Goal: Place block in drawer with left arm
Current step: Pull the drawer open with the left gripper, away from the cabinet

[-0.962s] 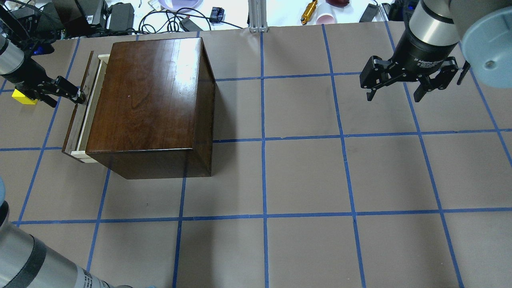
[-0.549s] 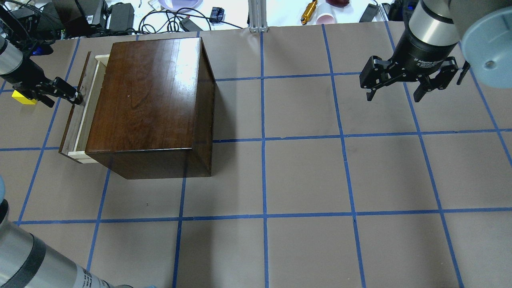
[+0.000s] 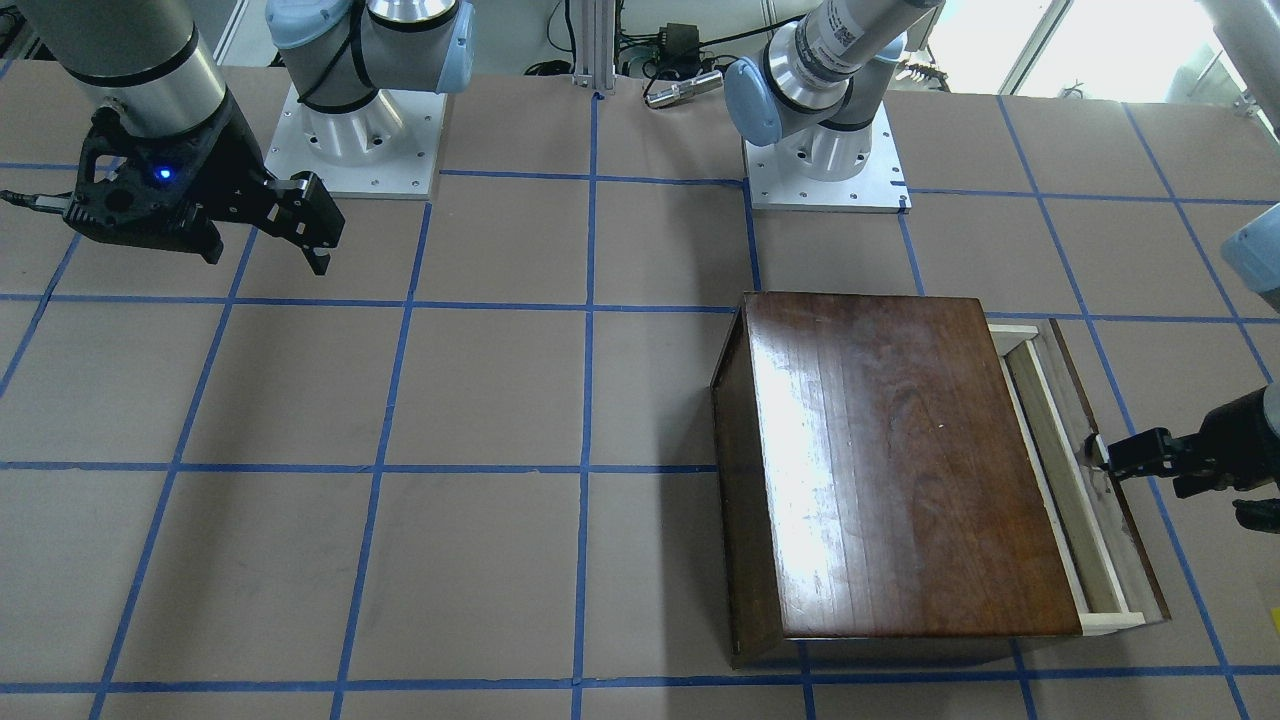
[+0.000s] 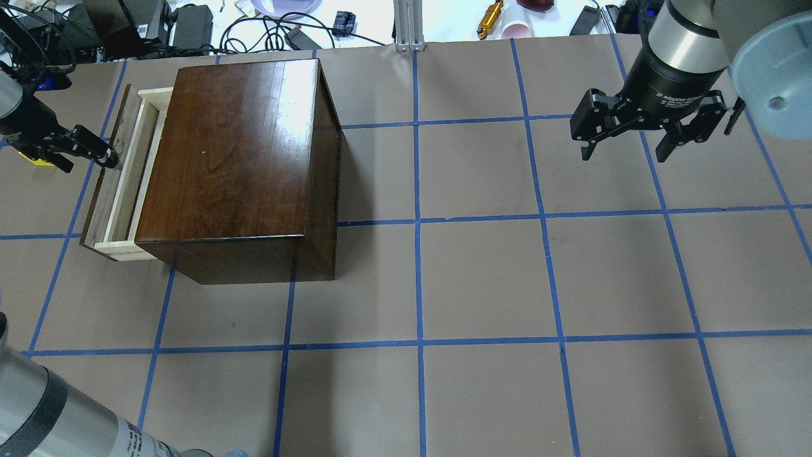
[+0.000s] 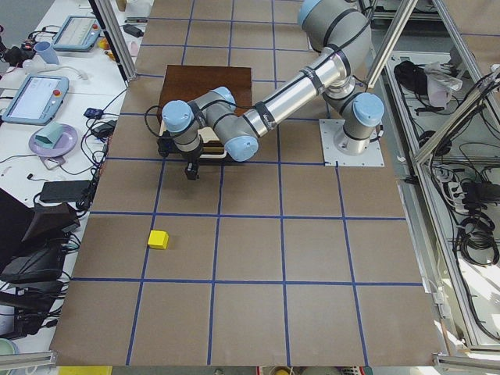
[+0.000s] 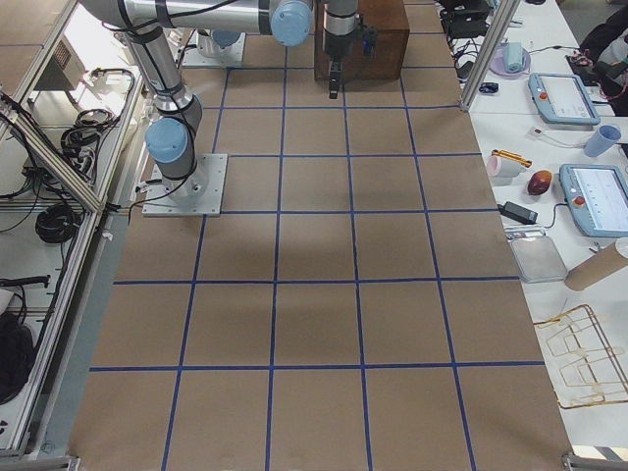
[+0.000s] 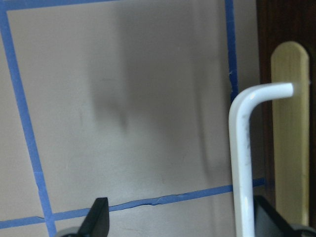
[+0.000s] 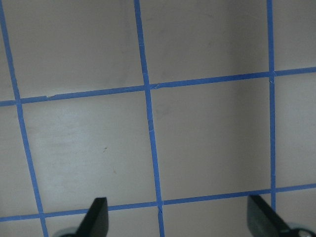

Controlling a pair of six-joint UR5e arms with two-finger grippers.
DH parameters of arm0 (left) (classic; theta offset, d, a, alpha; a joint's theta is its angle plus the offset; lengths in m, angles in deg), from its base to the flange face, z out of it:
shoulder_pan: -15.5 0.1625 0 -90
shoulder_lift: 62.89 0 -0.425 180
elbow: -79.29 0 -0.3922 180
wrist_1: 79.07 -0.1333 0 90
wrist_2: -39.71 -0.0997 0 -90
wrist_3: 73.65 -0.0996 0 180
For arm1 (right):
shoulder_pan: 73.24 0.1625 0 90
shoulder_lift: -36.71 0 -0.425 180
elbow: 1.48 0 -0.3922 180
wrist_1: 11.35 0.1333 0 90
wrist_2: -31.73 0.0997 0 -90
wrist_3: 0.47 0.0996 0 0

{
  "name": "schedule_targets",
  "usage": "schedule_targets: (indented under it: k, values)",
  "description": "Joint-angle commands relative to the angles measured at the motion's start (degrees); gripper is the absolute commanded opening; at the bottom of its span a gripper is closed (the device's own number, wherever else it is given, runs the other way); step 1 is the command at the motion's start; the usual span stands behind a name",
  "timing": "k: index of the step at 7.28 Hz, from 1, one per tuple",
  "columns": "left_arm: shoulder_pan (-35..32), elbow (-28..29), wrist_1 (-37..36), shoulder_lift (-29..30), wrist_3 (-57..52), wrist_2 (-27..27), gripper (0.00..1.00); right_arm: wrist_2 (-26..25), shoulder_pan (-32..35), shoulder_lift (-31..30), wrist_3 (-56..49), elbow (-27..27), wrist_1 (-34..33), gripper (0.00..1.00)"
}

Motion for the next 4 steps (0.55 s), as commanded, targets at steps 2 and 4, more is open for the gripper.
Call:
schedule_targets:
  k: [2, 4]
  values:
    - [0.0, 0.8, 0.0, 0.1, -0.5, -0.2, 1.00, 0.0, 0.0, 0.0, 0.0, 0.0, 0.0, 1.00]
    - [0.0, 0.9, 0.1, 0.0, -1.1, -0.8, 1.00, 0.0, 0.0, 0.0, 0.0, 0.0, 0.0, 1.00]
